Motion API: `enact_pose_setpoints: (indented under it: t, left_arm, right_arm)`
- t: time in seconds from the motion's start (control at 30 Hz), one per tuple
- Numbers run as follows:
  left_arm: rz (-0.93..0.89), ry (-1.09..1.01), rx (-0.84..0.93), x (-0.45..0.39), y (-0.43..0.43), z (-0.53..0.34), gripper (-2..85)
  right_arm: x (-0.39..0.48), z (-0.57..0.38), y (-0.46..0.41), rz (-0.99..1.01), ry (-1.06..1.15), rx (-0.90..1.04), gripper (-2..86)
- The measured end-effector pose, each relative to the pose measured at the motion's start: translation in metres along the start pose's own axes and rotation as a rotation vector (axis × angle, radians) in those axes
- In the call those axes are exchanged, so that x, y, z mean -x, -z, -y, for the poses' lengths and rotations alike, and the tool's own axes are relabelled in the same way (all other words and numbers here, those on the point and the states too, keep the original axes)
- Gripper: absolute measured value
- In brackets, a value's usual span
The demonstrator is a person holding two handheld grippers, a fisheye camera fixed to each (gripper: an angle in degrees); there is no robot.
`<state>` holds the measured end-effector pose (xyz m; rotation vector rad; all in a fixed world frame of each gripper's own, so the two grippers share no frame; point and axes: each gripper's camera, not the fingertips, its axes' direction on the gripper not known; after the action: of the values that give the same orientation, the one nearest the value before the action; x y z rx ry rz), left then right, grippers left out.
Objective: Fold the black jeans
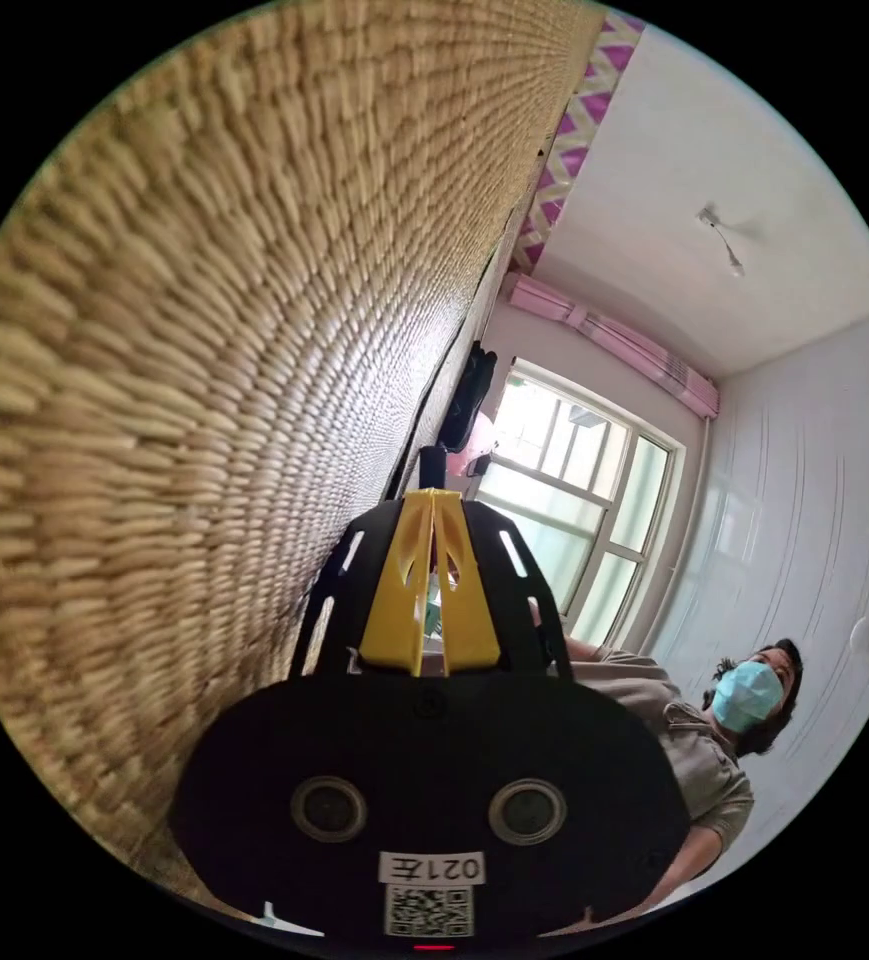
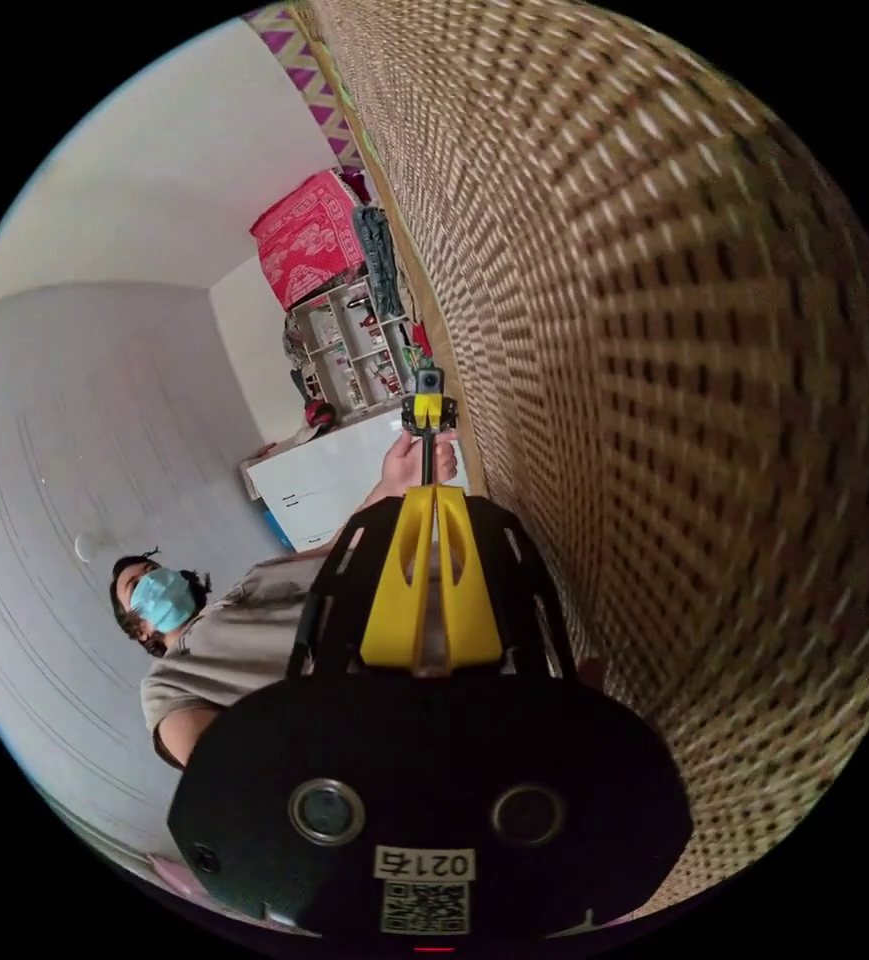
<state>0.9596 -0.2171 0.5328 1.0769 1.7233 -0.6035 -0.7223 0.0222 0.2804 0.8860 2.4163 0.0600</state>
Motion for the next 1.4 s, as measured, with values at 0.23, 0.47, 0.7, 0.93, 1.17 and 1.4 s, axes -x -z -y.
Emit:
enact_pose_setpoints:
  t: [0.23, 0.47, 0.7, 0.93, 1.17, 1.4]
  left_arm:
    - [-0.001, 0.002, 0.0, 0.024, 0.034, -0.029, -1.0]
    - [-0.001, 0.003, 0.001, 0.043, 0.06, -0.055, -1.0]
    - [-0.002, 0.004, 0.002, 0.061, 0.082, -0.082, -1.0]
    - [-0.003, 0.005, 0.002, 0.076, 0.099, -0.106, -1.0]
    - [-0.004, 0.005, 0.003, 0.087, 0.111, -0.125, -1.0]
    - [-0.005, 0.006, 0.003, 0.096, 0.119, -0.143, -1.0]
  right_arm:
    - [0.018, -0.003, -0.011, -0.068, 0.001, 0.035, -0.7]
    - [0.04, 0.01, -0.026, -0.108, -0.017, 0.063, -0.8]
    - [0.057, 0.018, -0.041, -0.104, -0.016, 0.064, -0.8]
    - [0.074, 0.026, -0.058, -0.102, -0.015, 0.064, -0.8]
    - [0.089, 0.031, -0.074, -0.1, -0.015, 0.064, -0.8]
    - [0.1, 0.035, -0.088, -0.099, -0.015, 0.065, -0.8]
